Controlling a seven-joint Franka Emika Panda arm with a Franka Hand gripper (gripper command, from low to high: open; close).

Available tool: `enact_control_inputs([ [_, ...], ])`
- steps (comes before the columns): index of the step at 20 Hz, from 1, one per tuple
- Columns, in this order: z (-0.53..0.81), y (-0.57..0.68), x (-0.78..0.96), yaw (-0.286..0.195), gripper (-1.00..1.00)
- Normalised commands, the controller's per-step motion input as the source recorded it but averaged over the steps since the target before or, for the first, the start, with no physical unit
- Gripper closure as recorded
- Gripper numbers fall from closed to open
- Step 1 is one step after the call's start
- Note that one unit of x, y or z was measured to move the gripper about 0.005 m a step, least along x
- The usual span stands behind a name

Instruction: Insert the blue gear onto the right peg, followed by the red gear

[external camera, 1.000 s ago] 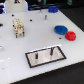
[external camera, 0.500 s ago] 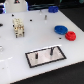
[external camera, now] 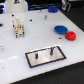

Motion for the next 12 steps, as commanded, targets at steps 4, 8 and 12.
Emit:
enact_control_inputs([
  [4, -0.53, 0.03, -0.26, 0.0, -1.0],
  [8, -0.52, -0.14, -0.24, 0.0, -1.0],
  [12, -0.5, -0.22, -0.2, 0.0, -1.0],
])
